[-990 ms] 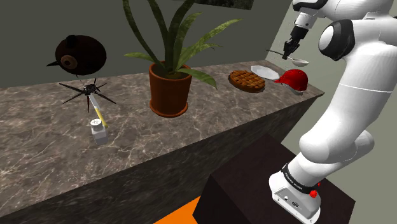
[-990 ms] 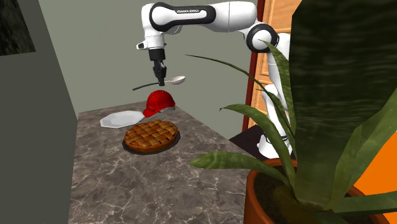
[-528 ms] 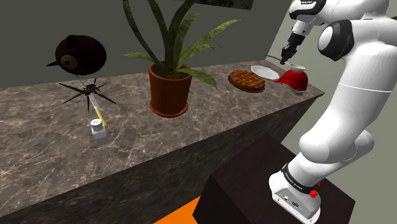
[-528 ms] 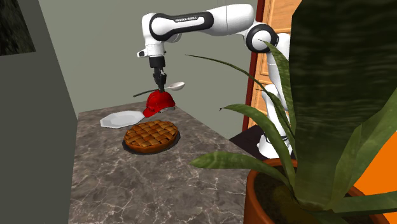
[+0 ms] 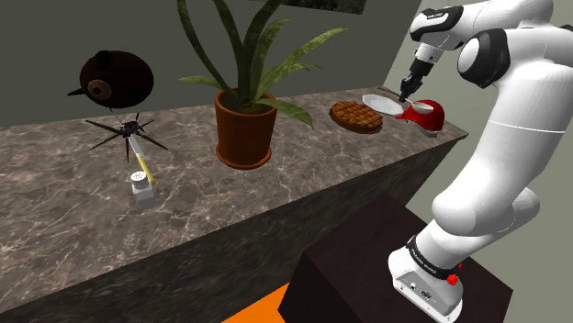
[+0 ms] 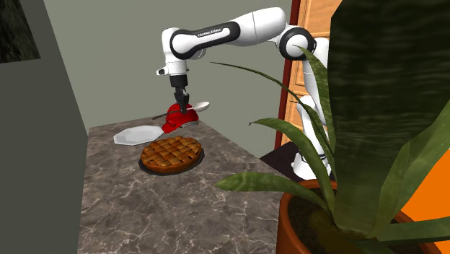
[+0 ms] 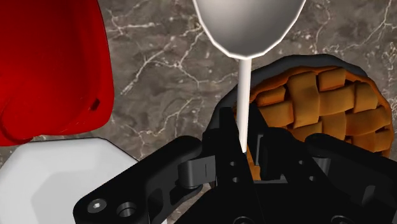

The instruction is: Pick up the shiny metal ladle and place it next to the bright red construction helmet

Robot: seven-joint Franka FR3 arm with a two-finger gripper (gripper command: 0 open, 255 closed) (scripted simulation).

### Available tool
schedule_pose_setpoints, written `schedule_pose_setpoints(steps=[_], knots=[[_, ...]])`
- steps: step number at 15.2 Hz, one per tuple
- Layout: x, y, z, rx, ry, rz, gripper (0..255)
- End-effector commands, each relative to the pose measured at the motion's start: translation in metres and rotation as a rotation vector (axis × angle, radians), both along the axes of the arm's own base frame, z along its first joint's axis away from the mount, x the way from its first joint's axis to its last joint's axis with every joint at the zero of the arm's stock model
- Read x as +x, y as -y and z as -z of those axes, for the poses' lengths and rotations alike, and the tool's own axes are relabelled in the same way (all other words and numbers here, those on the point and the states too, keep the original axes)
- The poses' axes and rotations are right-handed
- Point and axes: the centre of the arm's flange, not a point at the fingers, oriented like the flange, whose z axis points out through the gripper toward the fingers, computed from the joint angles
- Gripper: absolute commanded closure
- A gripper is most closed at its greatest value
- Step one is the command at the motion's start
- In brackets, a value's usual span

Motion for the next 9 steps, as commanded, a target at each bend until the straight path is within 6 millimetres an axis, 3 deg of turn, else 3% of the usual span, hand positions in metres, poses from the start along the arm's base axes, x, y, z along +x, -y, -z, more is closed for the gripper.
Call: schedule_pose_setpoints(steps=[1, 9], knots=[[-0.001, 0.000, 0.010, 0.000, 0.000, 0.000, 255], [-0.001, 0.000, 0.052, 0.000, 0.000, 0.000, 255]])
